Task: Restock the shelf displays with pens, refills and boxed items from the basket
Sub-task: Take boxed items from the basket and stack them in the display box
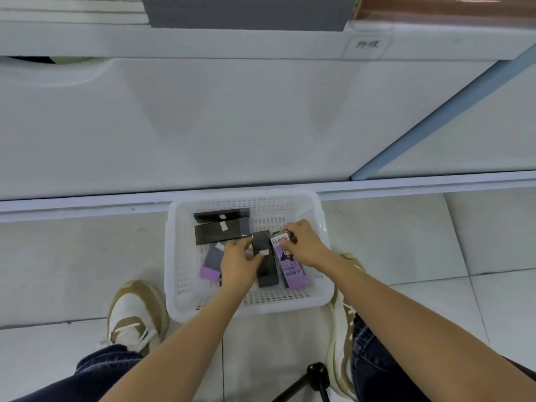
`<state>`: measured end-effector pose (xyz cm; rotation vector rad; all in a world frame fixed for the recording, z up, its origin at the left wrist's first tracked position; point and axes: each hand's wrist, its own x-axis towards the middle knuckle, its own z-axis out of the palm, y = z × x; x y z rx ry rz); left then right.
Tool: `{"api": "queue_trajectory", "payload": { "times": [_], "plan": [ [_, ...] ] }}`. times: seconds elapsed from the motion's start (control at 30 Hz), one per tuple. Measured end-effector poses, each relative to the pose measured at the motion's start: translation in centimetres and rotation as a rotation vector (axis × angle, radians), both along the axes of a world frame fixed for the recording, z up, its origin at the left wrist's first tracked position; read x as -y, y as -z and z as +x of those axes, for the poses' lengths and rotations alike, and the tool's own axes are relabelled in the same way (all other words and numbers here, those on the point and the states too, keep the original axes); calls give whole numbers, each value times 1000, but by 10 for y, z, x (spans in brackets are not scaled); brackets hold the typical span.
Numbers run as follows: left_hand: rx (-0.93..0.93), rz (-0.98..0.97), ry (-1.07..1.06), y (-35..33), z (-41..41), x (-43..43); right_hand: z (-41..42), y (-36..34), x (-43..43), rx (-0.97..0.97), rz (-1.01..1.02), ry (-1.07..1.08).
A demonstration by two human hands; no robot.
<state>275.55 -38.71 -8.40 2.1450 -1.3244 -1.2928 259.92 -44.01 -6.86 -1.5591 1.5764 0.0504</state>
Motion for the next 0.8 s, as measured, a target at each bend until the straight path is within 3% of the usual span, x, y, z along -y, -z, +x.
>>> {"api": "queue_trajectory", "payload": {
  "times": [0.2,0.3,0.47,0.63,0.8],
  "plan": [
    [-315,118,-269,3,-2,1,3,1,-3,27,-26,-44],
    [-347,152,-256,4,-3,0,12,-2,-4,43,-33,-135],
    [-482,157,-199,-1,1,-3,4,-1,-7,202,-30,48],
    [-570,181,-184,-3,6,-8,0,1,-13,451,129,304],
    [-676,146,-282,-10,13,-7,7,-5,-9,529,186,308]
  ]
}}
